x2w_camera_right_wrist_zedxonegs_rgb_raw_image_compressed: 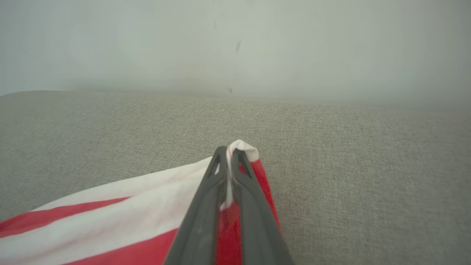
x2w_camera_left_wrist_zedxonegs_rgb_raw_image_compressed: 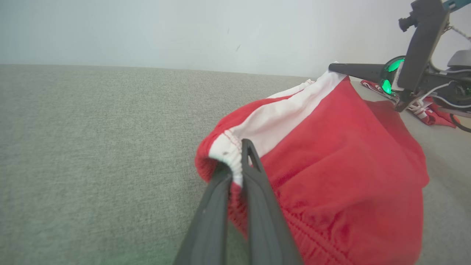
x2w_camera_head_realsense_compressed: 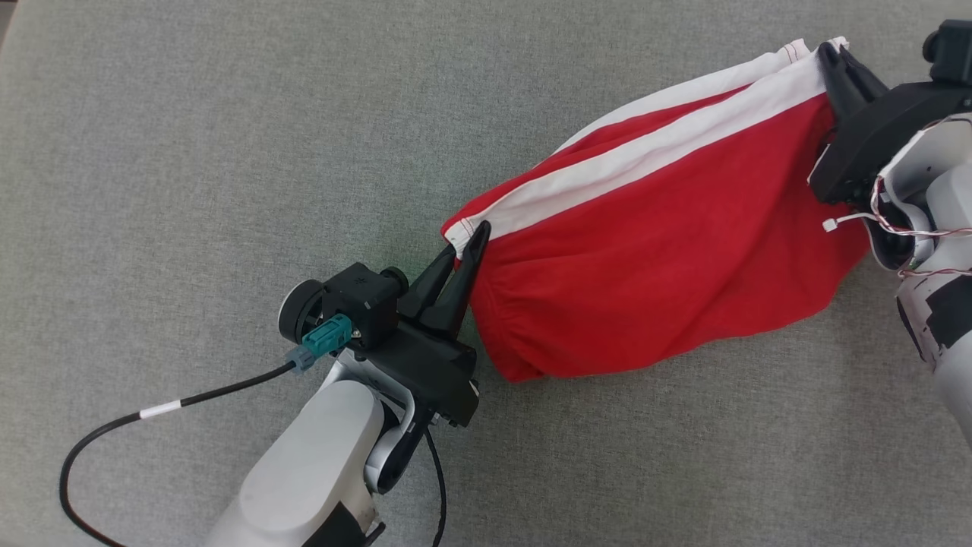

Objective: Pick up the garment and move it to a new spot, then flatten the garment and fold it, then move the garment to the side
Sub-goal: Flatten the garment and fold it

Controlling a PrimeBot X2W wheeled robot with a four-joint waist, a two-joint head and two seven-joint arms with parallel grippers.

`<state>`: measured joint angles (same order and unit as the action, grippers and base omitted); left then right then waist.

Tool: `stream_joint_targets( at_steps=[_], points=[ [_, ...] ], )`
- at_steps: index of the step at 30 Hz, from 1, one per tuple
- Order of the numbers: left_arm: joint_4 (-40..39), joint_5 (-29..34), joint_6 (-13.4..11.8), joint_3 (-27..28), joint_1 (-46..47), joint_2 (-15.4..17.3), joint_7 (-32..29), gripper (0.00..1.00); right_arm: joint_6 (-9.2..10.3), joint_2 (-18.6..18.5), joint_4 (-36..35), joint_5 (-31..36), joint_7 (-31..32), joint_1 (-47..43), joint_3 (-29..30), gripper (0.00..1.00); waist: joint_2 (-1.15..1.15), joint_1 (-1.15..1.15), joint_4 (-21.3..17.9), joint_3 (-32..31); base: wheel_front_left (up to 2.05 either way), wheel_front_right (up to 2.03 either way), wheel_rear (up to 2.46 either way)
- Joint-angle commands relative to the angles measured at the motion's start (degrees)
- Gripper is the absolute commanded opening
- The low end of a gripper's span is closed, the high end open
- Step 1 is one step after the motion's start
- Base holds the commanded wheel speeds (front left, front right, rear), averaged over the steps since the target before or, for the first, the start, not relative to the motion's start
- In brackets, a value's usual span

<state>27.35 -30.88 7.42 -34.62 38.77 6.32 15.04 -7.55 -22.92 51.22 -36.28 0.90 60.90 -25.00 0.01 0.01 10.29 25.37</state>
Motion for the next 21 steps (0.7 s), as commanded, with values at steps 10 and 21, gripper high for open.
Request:
stream_joint_targets(
  at_steps=[10, 21],
  points=[
    [0.27, 1.30, -0.05, 1.02, -2.45, 0.16, 0.17, 1.00, 0.16, -0.38, 3.79, -3.30, -4.80, -0.13, -5.63, 1.00, -0.01, -0.01, -0.68, -4.54, 0.00, 0.00, 0.00],
    [-9.89, 3.99, -4.44, 9.12, -13.18, 1.57, 0.17, 1.00, 0.16, -5.29, 1.70, -8.52, -8.14, -7.33, -11.84, 1.00, -0.01, -0.01, -0.47, -10.36, 0.00, 0.00, 0.00]
  ],
)
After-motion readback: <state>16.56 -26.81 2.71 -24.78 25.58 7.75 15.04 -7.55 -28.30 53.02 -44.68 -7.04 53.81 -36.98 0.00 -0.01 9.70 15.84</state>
